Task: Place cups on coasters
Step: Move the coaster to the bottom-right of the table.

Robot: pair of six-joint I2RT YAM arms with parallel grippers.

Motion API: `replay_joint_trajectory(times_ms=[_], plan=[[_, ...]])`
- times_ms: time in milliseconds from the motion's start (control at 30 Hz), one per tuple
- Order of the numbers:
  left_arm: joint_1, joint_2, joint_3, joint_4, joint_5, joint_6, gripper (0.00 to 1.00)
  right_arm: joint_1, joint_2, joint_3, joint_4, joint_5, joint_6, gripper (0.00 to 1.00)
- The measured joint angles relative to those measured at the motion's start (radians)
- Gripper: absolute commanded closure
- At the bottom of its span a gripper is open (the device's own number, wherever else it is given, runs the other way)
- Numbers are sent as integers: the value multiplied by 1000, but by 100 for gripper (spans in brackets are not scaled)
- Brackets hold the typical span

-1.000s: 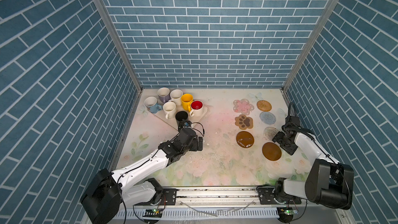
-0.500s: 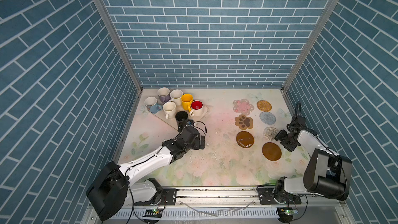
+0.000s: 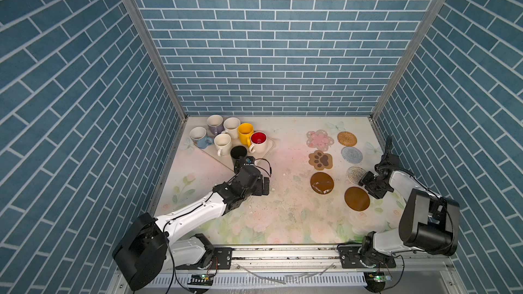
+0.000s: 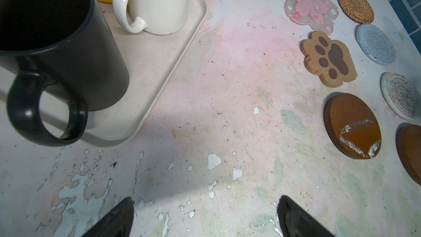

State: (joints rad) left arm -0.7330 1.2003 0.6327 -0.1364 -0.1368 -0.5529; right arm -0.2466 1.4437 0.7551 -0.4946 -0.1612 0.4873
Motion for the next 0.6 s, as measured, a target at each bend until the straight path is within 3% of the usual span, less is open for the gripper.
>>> replay_joint_trajectory(times_ms=[600], plan=[[0,-64,-11,-4,0,-12,1,138,31,0,-49,1,-44,48]])
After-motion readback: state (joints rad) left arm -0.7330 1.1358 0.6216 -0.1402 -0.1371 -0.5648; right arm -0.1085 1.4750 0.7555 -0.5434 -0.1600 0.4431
